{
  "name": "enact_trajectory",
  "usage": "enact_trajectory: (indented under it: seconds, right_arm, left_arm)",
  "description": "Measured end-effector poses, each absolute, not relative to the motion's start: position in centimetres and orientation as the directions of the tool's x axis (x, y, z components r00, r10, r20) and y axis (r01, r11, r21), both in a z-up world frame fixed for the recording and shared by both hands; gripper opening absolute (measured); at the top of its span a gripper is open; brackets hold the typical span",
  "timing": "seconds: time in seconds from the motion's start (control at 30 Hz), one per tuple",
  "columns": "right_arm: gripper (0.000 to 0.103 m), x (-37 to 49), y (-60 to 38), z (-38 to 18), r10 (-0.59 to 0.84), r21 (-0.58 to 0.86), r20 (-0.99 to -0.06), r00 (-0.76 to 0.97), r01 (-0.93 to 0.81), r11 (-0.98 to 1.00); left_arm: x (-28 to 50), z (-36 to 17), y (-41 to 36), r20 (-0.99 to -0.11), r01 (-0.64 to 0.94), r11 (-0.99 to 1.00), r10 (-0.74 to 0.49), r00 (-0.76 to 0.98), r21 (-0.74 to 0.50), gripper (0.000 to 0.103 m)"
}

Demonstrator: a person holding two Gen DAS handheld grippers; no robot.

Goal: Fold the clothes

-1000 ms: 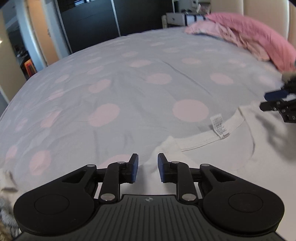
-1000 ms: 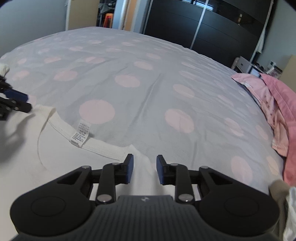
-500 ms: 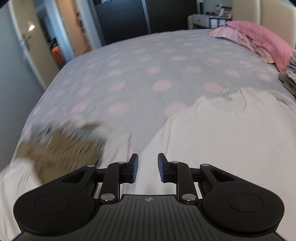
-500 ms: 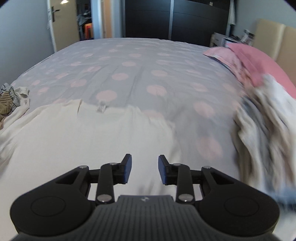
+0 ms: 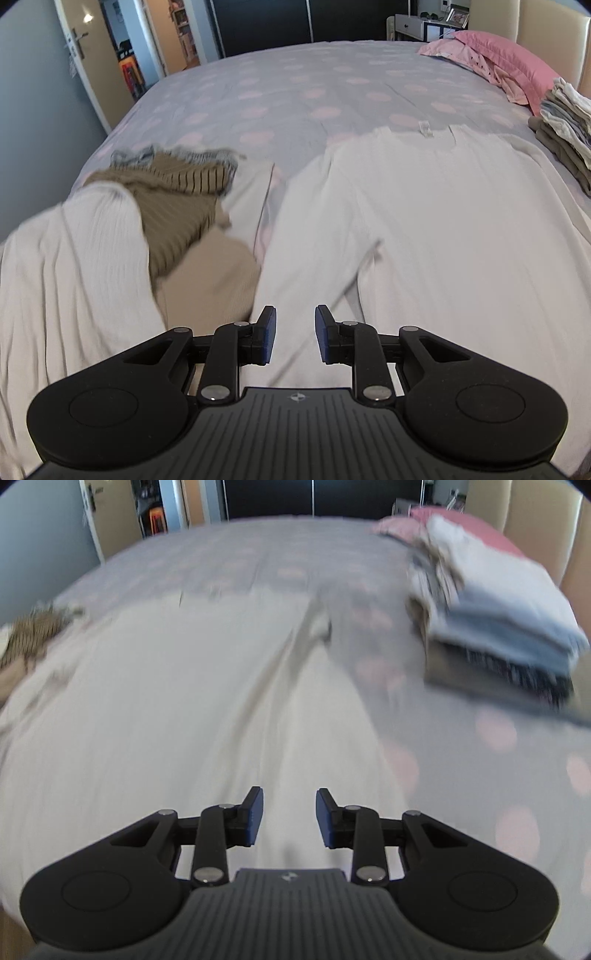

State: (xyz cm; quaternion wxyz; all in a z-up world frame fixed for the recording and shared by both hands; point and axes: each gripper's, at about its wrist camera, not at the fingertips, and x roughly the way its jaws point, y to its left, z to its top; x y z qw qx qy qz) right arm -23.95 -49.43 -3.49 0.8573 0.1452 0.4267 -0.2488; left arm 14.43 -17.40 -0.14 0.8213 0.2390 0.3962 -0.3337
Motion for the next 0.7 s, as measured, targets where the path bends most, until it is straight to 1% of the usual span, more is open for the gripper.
enact_trajectory:
  seconds: [0.23,0.33,0.37,0.4,0.47,0.5,0.7]
  right_arm:
    - [0.034,-26.7,-46.5,-6.1,-0.199,0.100,-0.853,0.482,0.524,0.846]
    - [0.034,-26.9,-45.7,-6.8,-0.181,0.091,-0.868,0.463,0.507,0.857]
    - [0.032,-26.9,-45.6,-7.1,-0.187,0.074,-0.876,0.445,0.507,0.859]
    - [0.022,-27.0,-45.6,-7.3,-0.196,0.059,-0.880,0.433,0.509,0.859]
    - [0.009,-27.3,-45.7,-7.5,-0.213,0.039,-0.884,0.415,0.521,0.853]
    - [0.005,-27.6,-46.2,-7.3,-0.215,0.049,-0.881,0.421,0.533,0.845]
    - [0.003,-29.4,-48.2,-4.1,-0.312,0.056,-0.831,0.460,0.628,0.776]
  left_arm:
    - [12.5,-0.5,-15.9,-0.816,0.711,0.698,-0.359,0.453,0.088,0.021]
    - [11.9,-0.6,-15.7,-0.813,0.708,0.701,-0.365,0.454,0.081,0.021]
    - [11.8,-0.6,-15.6,-0.812,0.708,0.702,-0.367,0.454,0.079,0.021]
    - [11.7,-0.6,-15.6,-0.810,0.708,0.702,-0.369,0.455,0.078,0.021]
    - [11.5,-0.7,-15.4,-0.809,0.707,0.703,-0.371,0.457,0.077,0.021]
    - [11.4,-0.8,-15.4,-0.809,0.706,0.704,-0.369,0.458,0.078,0.021]
    - [12.0,-1.1,-15.4,-0.818,0.685,0.724,-0.345,0.460,0.080,0.021]
